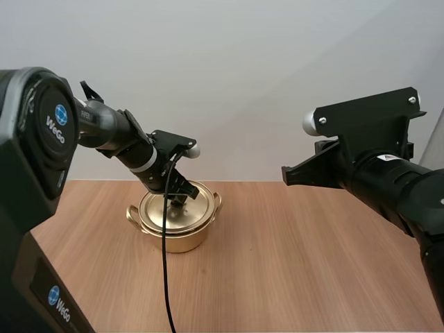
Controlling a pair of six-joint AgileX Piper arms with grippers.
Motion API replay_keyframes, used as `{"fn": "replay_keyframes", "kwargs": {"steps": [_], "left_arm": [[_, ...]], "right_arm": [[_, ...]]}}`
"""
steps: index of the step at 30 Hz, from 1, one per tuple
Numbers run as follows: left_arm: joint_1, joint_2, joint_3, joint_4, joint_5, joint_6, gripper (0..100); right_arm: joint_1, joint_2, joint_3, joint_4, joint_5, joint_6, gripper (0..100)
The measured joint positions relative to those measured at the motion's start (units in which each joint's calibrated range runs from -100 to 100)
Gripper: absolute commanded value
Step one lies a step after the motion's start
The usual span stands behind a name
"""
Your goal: Open the pot, put the car inside, and close it
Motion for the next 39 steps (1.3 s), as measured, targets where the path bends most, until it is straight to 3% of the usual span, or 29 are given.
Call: {"fn": "replay_keyframes", "kwargs": {"steps": [8, 10, 12, 13, 15, 16, 17, 25, 32, 36, 39], "left_arm": [[0.0, 1.1, -0.1, 0.4, 1.6, 0.4, 0], [0.0, 1.7, -0.1, 0.4, 1.7, 0.4, 4], [0.0, 1.8, -0.1, 0.4, 1.9, 0.4, 19], [0.0, 1.8, -0.1, 0.4, 1.9, 0.5, 32], [0.0, 1.8, -0.1, 0.4, 1.6, 0.7, 65], [0.0, 1.8, -0.1, 0.5, 1.6, 0.6, 87], [0.0, 1.9, -0.1, 0.5, 1.2, 0.4, 100], [0.0, -4.6, -2.5, -0.5, 1.5, -3.2, 100], [0.16, -18.8, -2.6, -11.7, 5.9, 1.5, 100], [0.16, -26.3, -0.3, -16.1, 15.6, 3.0, 100], [1.53, -32.9, 2.4, -16.5, 19.8, 1.1, 100]], "right_arm": [[0.0, 0.0, 0.0, 0.0, 0.0, 0.0, 0], [0.0, 0.0, 0.0, 0.0, 0.0, 0.0, 0], [0.0, 0.0, 0.0, 0.0, 0.4, 0.0, 0], [0.0, 0.0, 0.0, 0.0, 0.6, 0.0, 0], [0.0, 0.0, 0.0, 0.0, 1.7, 0.0, 0], [0.0, 0.0, 0.0, 0.0, 2.1, 0.0, 0], [0.0, 0.0, 0.0, -0.2, 2.1, 0.0, 0], [0.0, 0.7, 0.0, -0.8, 2.3, 0.9, 0], [1.1, 4.3, 0.0, -1.3, 1.5, 0.9, 0], [3.1, 6.5, 0.2, -0.1, 1.5, -3.0, 0], [4.1, 6.5, 1.7, 3.2, 1.5, -7.3, 0]]}}
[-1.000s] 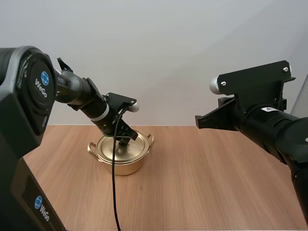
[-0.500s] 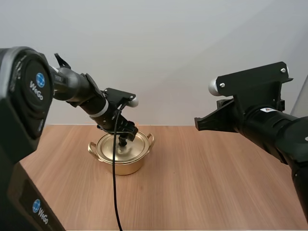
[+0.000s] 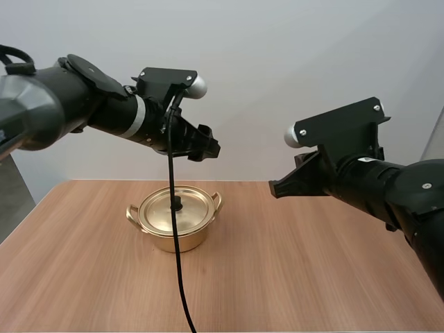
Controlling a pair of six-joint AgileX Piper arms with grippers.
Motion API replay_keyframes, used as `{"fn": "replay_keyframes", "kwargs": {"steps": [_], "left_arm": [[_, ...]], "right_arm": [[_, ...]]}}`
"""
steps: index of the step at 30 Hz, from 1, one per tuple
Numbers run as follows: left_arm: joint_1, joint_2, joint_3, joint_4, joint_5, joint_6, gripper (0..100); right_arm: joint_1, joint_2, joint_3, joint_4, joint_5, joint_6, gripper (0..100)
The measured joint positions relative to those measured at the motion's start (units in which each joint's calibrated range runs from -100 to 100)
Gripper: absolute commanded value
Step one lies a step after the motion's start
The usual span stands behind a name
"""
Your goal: Open the pot, put the car inside, and close it
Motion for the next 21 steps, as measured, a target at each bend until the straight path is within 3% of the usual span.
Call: {"fn": "replay_keyframes", "kwargs": {"steps": [4, 10, 15, 21], "left_arm": [[1.75, -7.4, 5.5, 4.3, -0.7, -5.6, 100], [1.65, -18.9, 17.5, 14.9, -13.7, -14.6, 100], [1.65, -27.8, 27.2, 22.7, -26.8, -22.0, 100], [1.51, -39.2, 39.4, 25.0, -42.9, -26.9, 100]], "right_arm": [[1.0, 0.0, 3.1, 6.6, 0.8, -6.2, 0], [1.0, -2.1, 3.8, 13.5, 3.2, -14.8, 0], [1.0, -7.8, 3.8, 11.5, 8.5, -17.7, 0], [0.3, -11.0, 3.8, 7.3, 12.0, -12.7, 0]]}}
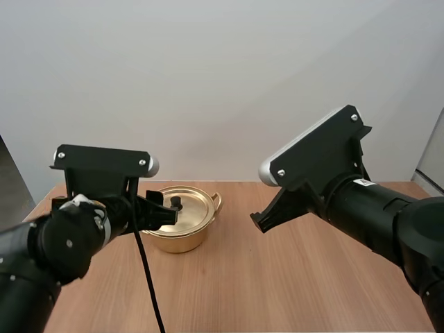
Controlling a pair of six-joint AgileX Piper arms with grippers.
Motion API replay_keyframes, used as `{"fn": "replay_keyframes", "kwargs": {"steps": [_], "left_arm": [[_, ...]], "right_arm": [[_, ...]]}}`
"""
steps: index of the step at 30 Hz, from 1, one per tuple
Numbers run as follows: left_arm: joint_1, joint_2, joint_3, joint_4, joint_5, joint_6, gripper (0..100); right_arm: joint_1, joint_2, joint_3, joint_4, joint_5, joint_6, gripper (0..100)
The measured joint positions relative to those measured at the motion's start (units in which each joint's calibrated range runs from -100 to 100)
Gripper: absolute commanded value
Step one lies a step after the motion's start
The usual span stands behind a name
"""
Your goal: Open the pot, put the car inside, and close it
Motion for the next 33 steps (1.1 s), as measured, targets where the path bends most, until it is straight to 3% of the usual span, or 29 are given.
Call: {"fn": "replay_keyframes", "kwargs": {"steps": [6, 15, 26, 33], "left_arm": [[-0.84, -10.2, 11.8, -1.8, -13.6, -2.6, 100], [-0.84, -11.9, 20.4, -1.8, -15.0, -4.7, 100], [-0.84, -11.9, 20.4, -2.1, -14.3, -4.7, 100], [-0.84, -11.9, 20.4, -7.1, -12.1, -4.7, 100]], "right_arm": [[-1.6, 0.0, 0.0, -3.9, 0.0, 7.1, 0], [-1.7, 0.1, 1.0, -16.4, -1.4, 20.5, 0], [-1.5, 0.1, 18.4, -33.5, -28.6, 36.8, 0], [3.6, -8.7, 25.9, -36.9, -36.3, 39.5, 0]]}}
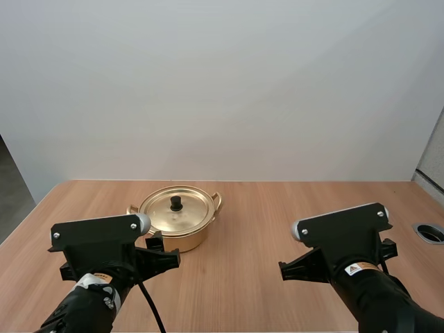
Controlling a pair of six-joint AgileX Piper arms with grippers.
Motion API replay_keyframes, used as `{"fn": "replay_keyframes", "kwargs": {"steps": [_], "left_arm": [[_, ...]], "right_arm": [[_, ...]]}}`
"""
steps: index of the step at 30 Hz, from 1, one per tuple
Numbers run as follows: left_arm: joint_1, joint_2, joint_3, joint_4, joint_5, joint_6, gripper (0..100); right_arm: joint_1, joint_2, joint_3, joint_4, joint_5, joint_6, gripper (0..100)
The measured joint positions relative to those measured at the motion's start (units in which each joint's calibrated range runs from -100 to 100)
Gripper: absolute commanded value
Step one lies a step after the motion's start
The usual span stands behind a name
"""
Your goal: Open the pot, put the car inside, and close it
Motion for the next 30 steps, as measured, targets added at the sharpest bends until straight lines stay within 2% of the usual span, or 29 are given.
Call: {"fn": "replay_keyframes", "kwargs": {"steps": [6, 9, 10, 11, 12, 13, 14, 19, 26, 30], "left_arm": [[0.0, 0.2, 0.0, -2.7, 11.9, -2.2, 100], [0.0, 0.2, 0.0, -2.7, 14.7, -2.6, 100], [0.0, 0.3, 0.0, -2.7, 14.9, -2.6, 96], [0.0, 0.5, 0.0, -2.7, 14.9, -2.6, 74], [0.0, 0.8, 0.0, -2.7, 14.9, -2.6, 42], [0.07, 0.9, 0.0, -2.5, 14.9, -2.8, 16], [0.07, 0.9, 0.0, -2.5, 14.9, -2.8, 0], [0.07, 0.9, 0.0, -2.2, 11.6, -3.0, 1], [0.07, 0.9, 0.0, -2.3, 10.7, -2.9, 1], [0.07, 0.4, 0.0, -2.0, 12.3, -3.1, 1]], "right_arm": [[5.7, -10.6, -0.7, -8.3, 10.0, 5.5, 0], [6.3, -12.6, -0.8, -13.4, 13.0, 9.9, 0], [6.3, -12.7, -0.8, -15.1, 12.8, 11.4, 0], [6.3, -12.5, -0.8, -16.6, 12.8, 13.0, 0], [6.3, -11.8, -0.8, -18.4, 12.9, 14.5, 0], [6.3, -11.7, -0.4, -20.5, 12.9, 16.1, 0], [6.3, -11.7, 0.3, -21.9, 12.9, 17.3, 0], [6.3, -12.1, 1.9, -26.9, 8.9, 24.8, 0], [6.3, -12.1, 1.9, -29.6, 7.2, 35.4, 0], [6.3, -12.1, 1.9, -29.6, 7.0, 39.2, 0]]}}
